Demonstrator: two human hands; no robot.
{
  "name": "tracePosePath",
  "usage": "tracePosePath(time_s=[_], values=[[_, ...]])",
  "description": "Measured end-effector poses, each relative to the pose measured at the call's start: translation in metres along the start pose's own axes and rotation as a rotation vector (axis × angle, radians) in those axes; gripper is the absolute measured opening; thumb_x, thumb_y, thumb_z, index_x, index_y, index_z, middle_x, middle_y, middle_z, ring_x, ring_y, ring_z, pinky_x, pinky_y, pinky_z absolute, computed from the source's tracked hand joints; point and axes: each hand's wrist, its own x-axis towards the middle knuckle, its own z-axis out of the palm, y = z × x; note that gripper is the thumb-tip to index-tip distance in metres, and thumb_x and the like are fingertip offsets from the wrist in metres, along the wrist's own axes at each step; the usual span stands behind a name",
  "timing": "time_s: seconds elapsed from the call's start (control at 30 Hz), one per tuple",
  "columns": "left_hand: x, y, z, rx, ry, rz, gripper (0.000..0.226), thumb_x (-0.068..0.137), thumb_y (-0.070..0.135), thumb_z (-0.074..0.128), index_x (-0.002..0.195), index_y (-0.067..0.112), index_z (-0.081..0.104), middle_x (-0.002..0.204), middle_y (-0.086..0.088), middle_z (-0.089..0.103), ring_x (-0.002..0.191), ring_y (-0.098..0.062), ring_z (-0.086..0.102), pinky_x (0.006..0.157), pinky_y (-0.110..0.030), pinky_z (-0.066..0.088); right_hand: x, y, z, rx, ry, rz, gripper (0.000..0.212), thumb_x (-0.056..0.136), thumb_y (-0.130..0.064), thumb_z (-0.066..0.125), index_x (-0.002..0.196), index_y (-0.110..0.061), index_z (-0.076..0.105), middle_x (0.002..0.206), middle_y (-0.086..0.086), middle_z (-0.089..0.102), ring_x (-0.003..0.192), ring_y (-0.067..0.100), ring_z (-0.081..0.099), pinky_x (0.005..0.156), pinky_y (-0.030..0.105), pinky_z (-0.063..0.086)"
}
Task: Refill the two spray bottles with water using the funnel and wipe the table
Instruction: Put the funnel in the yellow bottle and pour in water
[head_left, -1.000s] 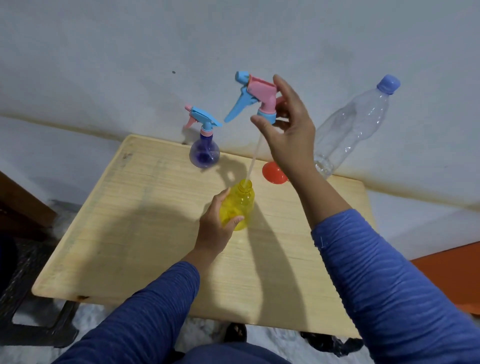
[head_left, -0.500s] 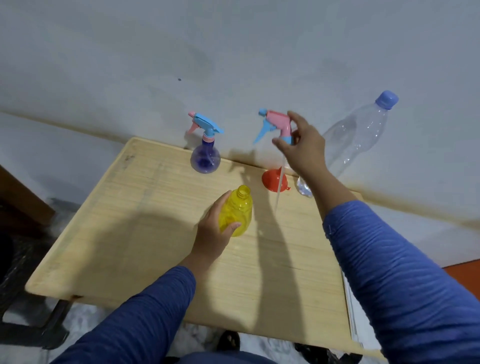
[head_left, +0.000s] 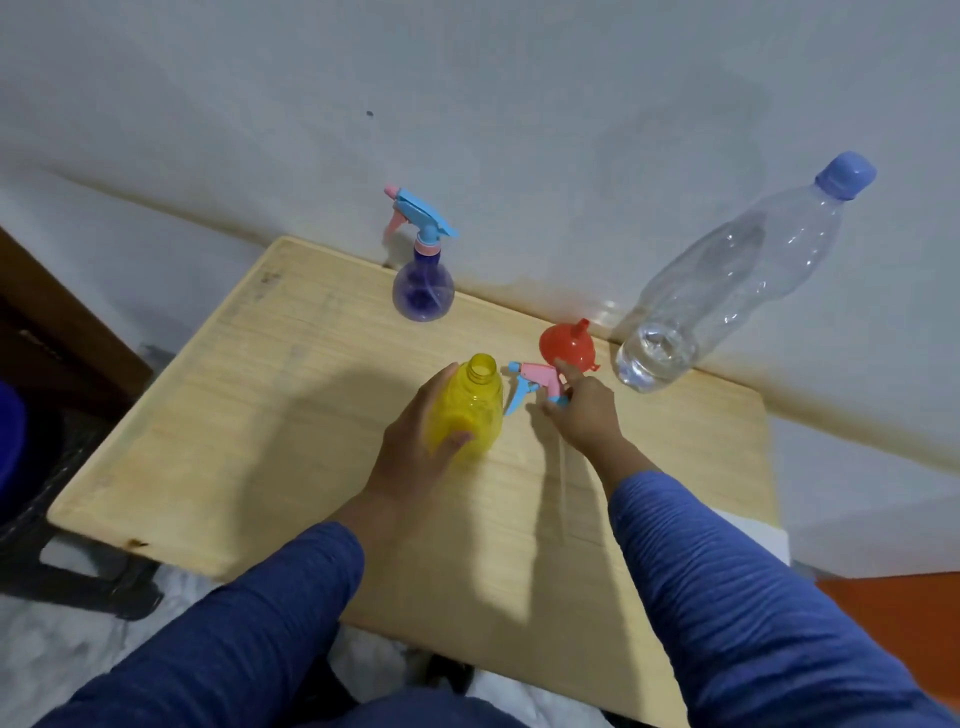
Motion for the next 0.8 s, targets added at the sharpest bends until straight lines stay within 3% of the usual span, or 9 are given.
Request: tracePosePath(time_s=[0.17,0.23,0.33,0.47,0.57,0.8], values=[[0.001,0.0,0.002,0.036,0.002,-0.041,0.069,0.083,0.028,0.068,0.135,0.042,0.024,0.134,0.026,0.035,0.113,0.012,0.036,0.083,0.007,0.028,-0.001,0.014,0.01,0.049,-0.063,0.0,0.065,0.081,-0.02,0.069,0.14,-0.016,0.042,0.116,0.015,0.062,0.103,0.027,0.059,0.08,0.021,0.036],[0.001,-0.001,0.003,0.045,-0.001,-0.045,0.07,0.082,0.032,0.068,0.136,0.043,0.025,0.132,0.031,0.033,0.114,0.013,0.037,0.085,0.006,0.029,-0.002,0.017,0.011,0.103,-0.045,-0.012,0.065,0.08,-0.024,0.07,0.139,-0.018,0.043,0.115,0.013,0.063,0.101,0.024,0.061,0.084,0.022,0.041],[0.001,-0.003,0.003,0.039,-0.004,-0.051,0.07,0.078,0.047,0.063,0.137,0.05,0.025,0.131,0.041,0.031,0.117,0.019,0.037,0.092,0.001,0.032,0.005,0.018,0.006,0.109,0.108,-0.002,0.064,0.084,-0.034,0.065,0.14,-0.018,0.039,0.115,0.014,0.054,0.1,0.026,0.056,0.088,0.032,0.045],[0.001,-0.002,0.005,0.069,-0.008,-0.058,0.069,0.076,0.052,0.06,0.131,0.062,0.019,0.128,0.05,0.027,0.115,0.027,0.033,0.092,0.001,0.032,0.028,0.018,-0.001,0.187,0.281,0.084,0.068,0.087,-0.028,0.063,0.143,-0.014,0.028,0.139,0.015,0.033,0.124,0.029,0.041,0.1,0.036,0.038],[0.002,-0.003,0.006,0.069,-0.009,-0.072,0.07,0.074,0.055,0.058,0.131,0.064,0.018,0.126,0.053,0.027,0.115,0.026,0.033,0.092,0.0,0.034,0.046,0.022,0.004,0.223,0.273,0.151,0.072,0.088,-0.026,0.063,0.146,-0.012,0.023,0.146,0.016,0.025,0.134,0.03,0.03,0.109,0.038,0.029],[0.001,-0.003,0.008,0.053,0.006,-0.077,0.068,0.073,0.055,0.058,0.133,0.053,0.026,0.126,0.053,0.029,0.116,0.026,0.033,0.089,0.002,0.032,0.069,0.032,0.026,0.255,0.276,0.168,0.07,0.083,-0.037,0.065,0.143,-0.019,0.033,0.141,0.014,0.027,0.129,0.033,0.033,0.112,0.045,0.03]])
